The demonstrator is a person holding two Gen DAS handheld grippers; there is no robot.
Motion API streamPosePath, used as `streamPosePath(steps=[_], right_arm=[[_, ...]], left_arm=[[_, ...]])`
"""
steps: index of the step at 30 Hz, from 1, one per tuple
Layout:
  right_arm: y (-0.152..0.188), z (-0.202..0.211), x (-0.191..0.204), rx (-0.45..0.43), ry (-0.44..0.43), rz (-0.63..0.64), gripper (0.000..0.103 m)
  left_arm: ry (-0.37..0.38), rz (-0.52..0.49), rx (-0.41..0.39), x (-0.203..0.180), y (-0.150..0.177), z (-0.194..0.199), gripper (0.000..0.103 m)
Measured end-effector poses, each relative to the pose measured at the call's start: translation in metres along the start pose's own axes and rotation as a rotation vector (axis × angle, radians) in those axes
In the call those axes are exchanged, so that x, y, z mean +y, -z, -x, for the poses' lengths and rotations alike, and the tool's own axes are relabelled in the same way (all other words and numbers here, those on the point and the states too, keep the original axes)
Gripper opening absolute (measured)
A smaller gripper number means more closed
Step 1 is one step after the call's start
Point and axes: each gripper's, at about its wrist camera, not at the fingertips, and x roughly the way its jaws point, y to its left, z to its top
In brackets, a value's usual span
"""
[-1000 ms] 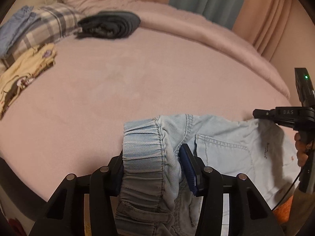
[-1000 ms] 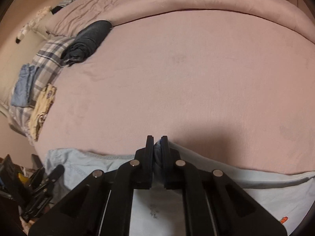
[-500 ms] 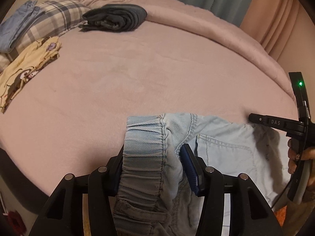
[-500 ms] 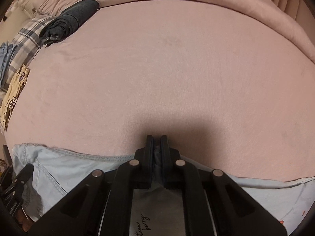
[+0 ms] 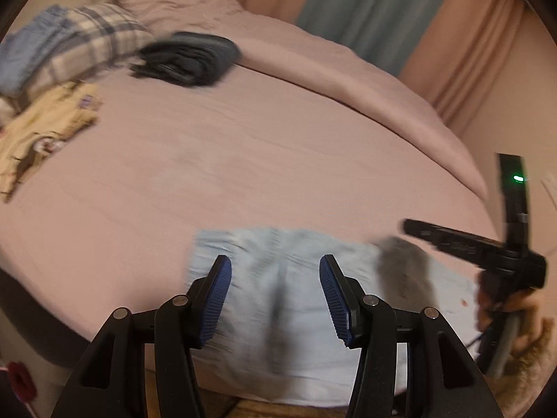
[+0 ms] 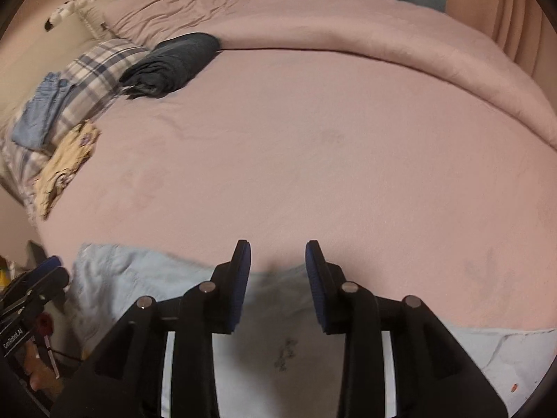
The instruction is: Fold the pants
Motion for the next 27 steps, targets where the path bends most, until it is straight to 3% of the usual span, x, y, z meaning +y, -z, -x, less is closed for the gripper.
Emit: streamPosePath(steps=[2, 5, 7, 11, 21, 24, 27], right_arm=[[0.008, -0.017, 0.005, 0.05, -0.003, 0.005, 0.033], [0.019, -0.05, 0.006, 0.14, 0.054, 0.009, 0.031], [0.024, -0.062, 0.006, 0.149, 0.079, 0.021, 0.031], [0.021, -0.063, 0.01, 0.139, 0.105, 0.031, 0.032], [0.012, -0.073, 0.02, 0.093, 0.166, 0.079, 0.032], [0.009, -0.048, 0.017, 0.069, 0.116, 0.038, 0.027], [0.01, -0.008, 0.021, -0.019, 0.071, 0.081, 0.025]], left_arm=[[0.006, -0.011, 0.068, -0.004, 0.006, -0.017, 0.03], [-0.028, 0.009, 0.177, 0.002, 0.02, -0.053, 0.026], [-0.067, 0.008, 0.184, 0.007, 0.026, -0.066, 0.017], [-0.051, 0.048, 0.186, 0.012, 0.024, -0.068, 0.017], [-0.072, 0.031, 0.16, 0.004, 0.031, -0.067, 0.017], [-0.043, 0.049, 0.183, -0.002, 0.033, -0.05, 0.017], [-0.038, 0.009, 0.121, -0.012, 0.027, -0.026, 0.017]])
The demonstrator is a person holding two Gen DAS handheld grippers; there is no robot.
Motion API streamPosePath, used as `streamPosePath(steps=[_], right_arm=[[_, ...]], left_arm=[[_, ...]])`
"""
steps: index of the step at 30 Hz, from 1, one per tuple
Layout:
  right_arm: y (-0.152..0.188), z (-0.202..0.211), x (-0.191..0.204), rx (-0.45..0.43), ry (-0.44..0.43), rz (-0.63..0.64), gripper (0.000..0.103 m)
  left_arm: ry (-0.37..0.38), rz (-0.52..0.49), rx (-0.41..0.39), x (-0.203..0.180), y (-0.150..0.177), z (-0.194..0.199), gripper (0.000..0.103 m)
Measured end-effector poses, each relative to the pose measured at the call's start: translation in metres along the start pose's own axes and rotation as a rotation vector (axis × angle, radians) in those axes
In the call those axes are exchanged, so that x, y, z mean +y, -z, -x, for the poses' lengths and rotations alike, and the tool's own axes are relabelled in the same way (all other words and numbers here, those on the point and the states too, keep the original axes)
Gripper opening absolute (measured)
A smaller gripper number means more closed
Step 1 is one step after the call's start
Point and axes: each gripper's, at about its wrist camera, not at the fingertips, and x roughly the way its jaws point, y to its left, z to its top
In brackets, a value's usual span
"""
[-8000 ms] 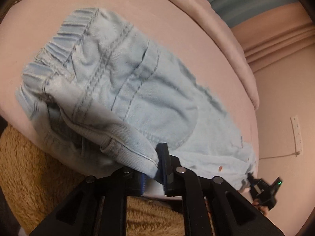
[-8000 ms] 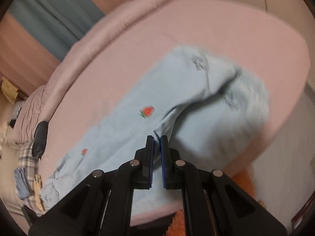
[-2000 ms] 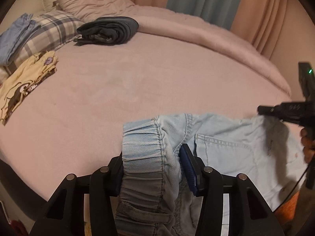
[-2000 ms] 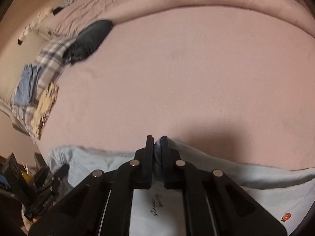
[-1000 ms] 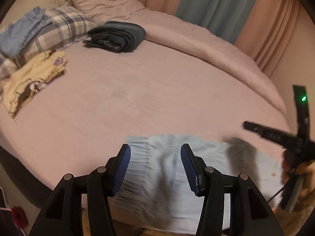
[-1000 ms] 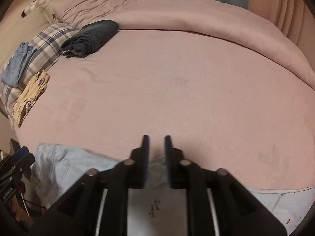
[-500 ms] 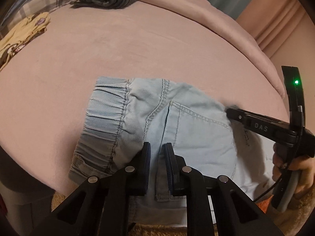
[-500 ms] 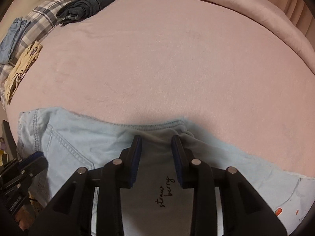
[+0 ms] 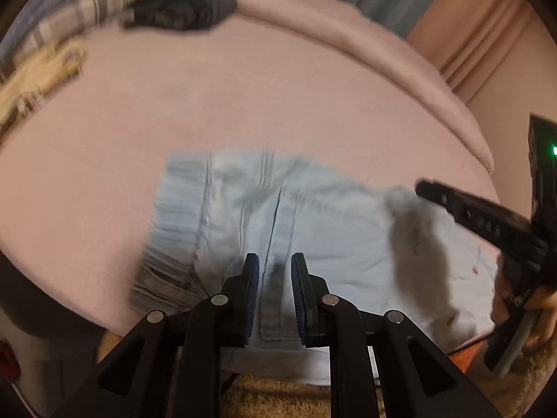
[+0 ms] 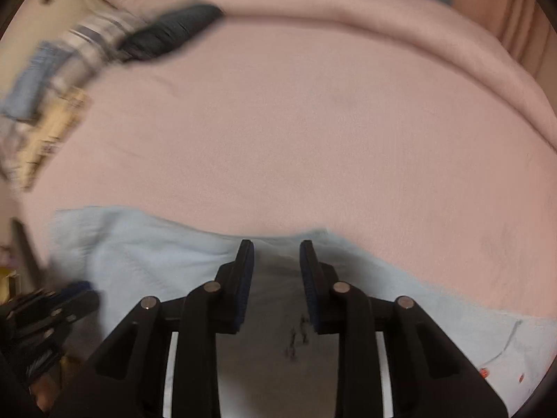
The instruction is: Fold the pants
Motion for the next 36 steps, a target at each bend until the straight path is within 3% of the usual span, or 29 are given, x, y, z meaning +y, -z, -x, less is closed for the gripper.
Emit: streamPosePath(steps=[3, 5, 9, 14, 20, 24, 28, 29, 31, 32, 33, 36], right_arm=[[0.008, 0.01, -0.01, 0.029, -0.039, -0.037, 0.029], [0.018, 0.003, -0.018, 0.069, -0.056, -0.074, 0.029], [0.046, -0.033, -0.023, 0.19, 0.002, -0.097, 0.029], [0.053, -0.037, -0.027, 0.142, -0.012, -0.153, 0.027], [0.054, -0.035, -0.032, 0.131, -0.009, -0.154, 0.023], [0.059, -0.03, -0.044, 0.123, -0.015, -0.179, 0.014], [0.06, -0.02, -0.051, 0.109, -0.006, -0.197, 0.018], [0.061, -0.014, -0.056, 0.098, 0.004, -0.2, 0.019], [0.059, -0.005, -0.069, 0.077, 0.004, -0.224, 0.024], [0.057, 0.0, -0.078, 0.069, -0.017, -0.244, 0.028], [0.055, 0.002, -0.084, 0.063, -0.032, -0.254, 0.034], [0.043, 0.008, -0.093, 0.04, -0.065, -0.275, 0.046]], left_arm=[[0.038, 0.013, -0.018, -0.004, 0.0, 0.009, 0.017], [0.078, 0.024, 0.015, -0.007, 0.003, 0.001, 0.017], [-0.04, 0.028, 0.097, -0.001, 0.017, -0.032, 0.017], [0.0, 0.1, 0.086, 0.013, 0.021, -0.033, 0.017], [-0.028, 0.062, 0.074, 0.002, 0.027, -0.032, 0.017], [-0.027, 0.071, 0.077, -0.002, 0.025, -0.031, 0.017], [-0.012, 0.043, 0.08, -0.001, 0.009, -0.013, 0.018], [-0.029, 0.031, 0.058, -0.001, 0.003, -0.006, 0.021], [-0.069, 0.012, 0.002, 0.0, -0.012, 0.006, 0.043], [-0.079, 0.007, -0.023, 0.003, -0.02, 0.008, 0.073], [-0.094, 0.003, -0.044, 0.006, -0.028, 0.008, 0.09], [-0.086, 0.0, -0.047, 0.02, -0.047, -0.006, 0.091]])
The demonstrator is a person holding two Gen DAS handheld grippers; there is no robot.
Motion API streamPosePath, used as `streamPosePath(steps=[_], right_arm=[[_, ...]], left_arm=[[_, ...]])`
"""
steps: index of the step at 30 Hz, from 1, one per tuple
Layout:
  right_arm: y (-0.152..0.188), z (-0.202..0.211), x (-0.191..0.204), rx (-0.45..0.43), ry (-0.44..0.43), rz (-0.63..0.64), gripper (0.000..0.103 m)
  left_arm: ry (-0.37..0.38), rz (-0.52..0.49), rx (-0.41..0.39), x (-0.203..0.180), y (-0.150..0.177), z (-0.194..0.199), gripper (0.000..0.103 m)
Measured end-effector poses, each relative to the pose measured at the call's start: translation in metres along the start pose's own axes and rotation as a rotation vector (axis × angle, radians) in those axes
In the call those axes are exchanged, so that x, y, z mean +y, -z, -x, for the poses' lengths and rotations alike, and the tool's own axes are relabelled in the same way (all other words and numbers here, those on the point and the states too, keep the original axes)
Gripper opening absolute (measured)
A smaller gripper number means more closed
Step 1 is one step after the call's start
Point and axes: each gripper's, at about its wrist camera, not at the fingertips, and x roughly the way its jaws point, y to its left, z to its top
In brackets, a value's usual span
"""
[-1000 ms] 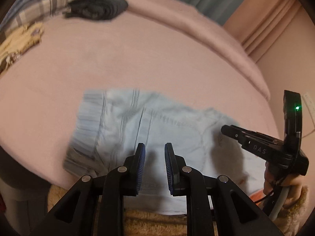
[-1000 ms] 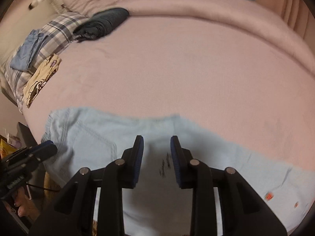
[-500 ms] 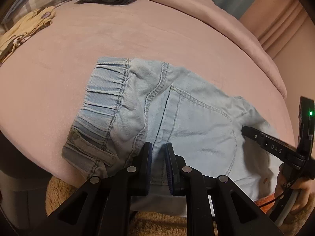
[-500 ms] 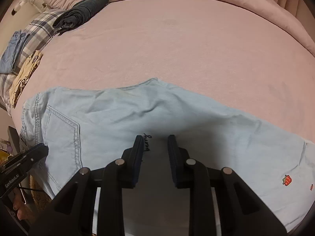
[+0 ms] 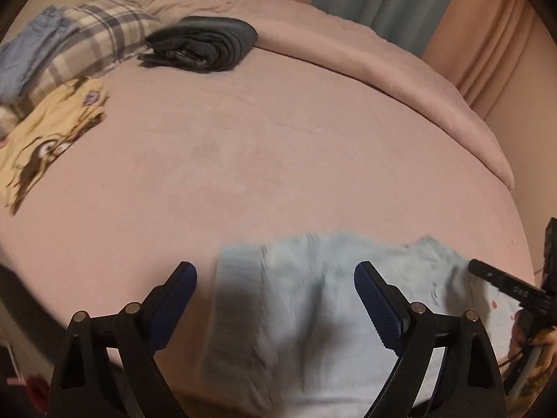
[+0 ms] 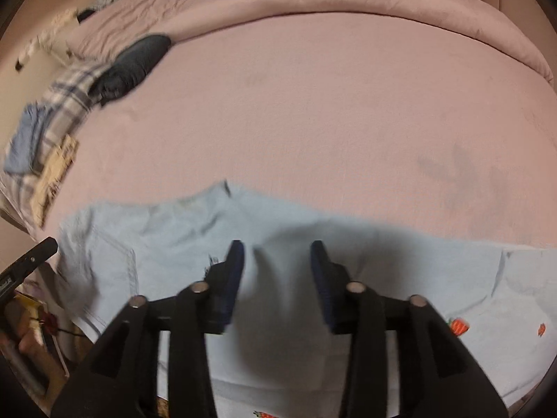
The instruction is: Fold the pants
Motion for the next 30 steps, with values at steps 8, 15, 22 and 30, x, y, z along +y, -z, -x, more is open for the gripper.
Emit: streamPosePath(steps=[8, 15, 22, 30], right_arm=[[-0.032, -0.041, 0.041, 0.055, -0.069, 0.062, 0.05], [-0.03, -0.074, 0.052, 0.088, -0.011, 0.073, 0.033], [-0.035, -0.041, 0.071, -0.013, -0.054, 0.111, 0.008], [-0.029, -0.081, 0.076, 0.058, 0.001, 0.12, 0.008]], left_arm=[[0.089, 0.075, 0.126, 0.015, 0.003, -0.062, 0.085], [0.039, -0.006, 0.03, -0.001, 0.018, -0.037, 0.052], [0.061, -0.002, -0.079, 0.005, -0.001, -0.001, 0.052], [-0.059, -0.041, 0.016, 0.005, 0.01, -0.05, 0.057]])
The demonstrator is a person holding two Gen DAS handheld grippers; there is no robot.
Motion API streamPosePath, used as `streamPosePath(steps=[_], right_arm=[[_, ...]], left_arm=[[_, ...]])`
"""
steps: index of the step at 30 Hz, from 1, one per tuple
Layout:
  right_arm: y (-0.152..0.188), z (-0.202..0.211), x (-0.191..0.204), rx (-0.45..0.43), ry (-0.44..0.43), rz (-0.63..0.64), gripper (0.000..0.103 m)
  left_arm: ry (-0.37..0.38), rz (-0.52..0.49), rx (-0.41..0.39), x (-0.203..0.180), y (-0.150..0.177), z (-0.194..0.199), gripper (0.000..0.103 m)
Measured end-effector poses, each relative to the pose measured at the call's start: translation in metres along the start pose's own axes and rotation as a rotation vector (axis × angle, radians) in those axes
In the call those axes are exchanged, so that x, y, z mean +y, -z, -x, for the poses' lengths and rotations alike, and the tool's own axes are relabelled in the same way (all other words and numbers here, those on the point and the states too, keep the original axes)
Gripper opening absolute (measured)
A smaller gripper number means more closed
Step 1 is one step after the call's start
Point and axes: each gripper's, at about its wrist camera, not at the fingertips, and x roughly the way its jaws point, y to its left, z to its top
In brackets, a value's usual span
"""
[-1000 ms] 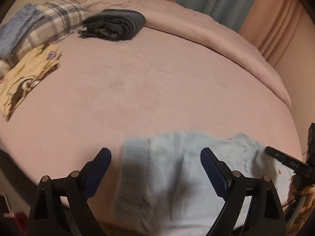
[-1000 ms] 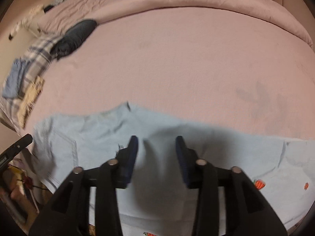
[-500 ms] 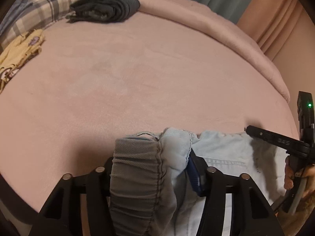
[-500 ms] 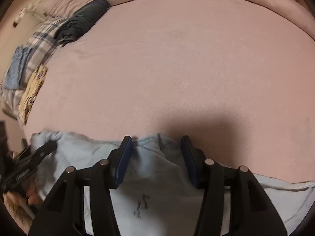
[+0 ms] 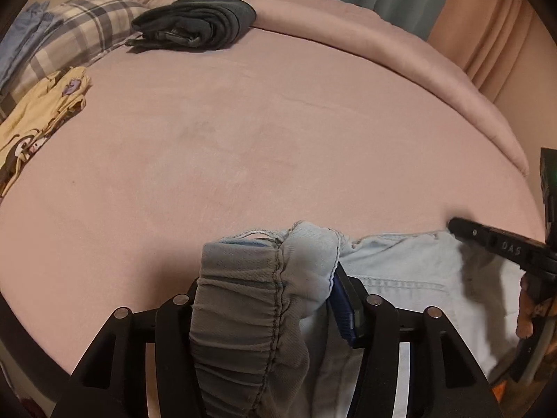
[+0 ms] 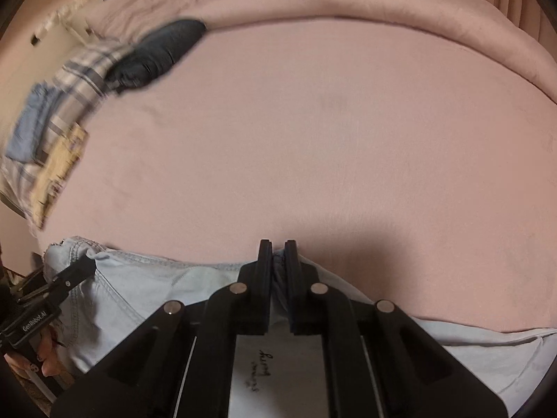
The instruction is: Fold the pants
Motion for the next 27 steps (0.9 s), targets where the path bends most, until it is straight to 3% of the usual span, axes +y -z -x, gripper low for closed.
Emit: streamPosePath(steps=[7, 11, 14, 15, 18, 20, 27], right_arm=[[-0.001, -0.011, -0.003, -0.011, 0.035, 0.002, 0.006], [-0.003, -0.006, -0.001, -0.037, 0.035, 0.001, 0.006], [-0.003, 0.009, -0.009, -0.059, 0.025, -0.026, 0.017], [-0.001, 0.02, -0.012, -0.08, 0.03, -0.027, 0.025], [0.006, 0.042, -0.018, -0.123, 0.073, -0.009, 0.031], [0.013, 0.049, -0.025, -0.112, 0.099, -0.024, 0.042], [0.033, 0.039, -0.049, -0.054, 0.11, -0.063, 0.043]], left_arm=[[-0.013, 0.025, -0.001, 0.0, 0.003, 0.006, 0.061], [-0.023, 0.03, -0.006, -0.005, 0.003, 0.029, 0.061], [0.005, 0.031, -0.052, -0.012, 0.005, 0.057, 0.061], [0.017, 0.037, -0.065, -0.014, 0.007, 0.065, 0.062], [0.058, 0.04, -0.074, -0.02, 0.013, 0.079, 0.064], [0.092, 0.051, -0.077, -0.022, 0.016, 0.085, 0.064], [0.112, 0.08, -0.093, -0.026, 0.026, 0.097, 0.064]])
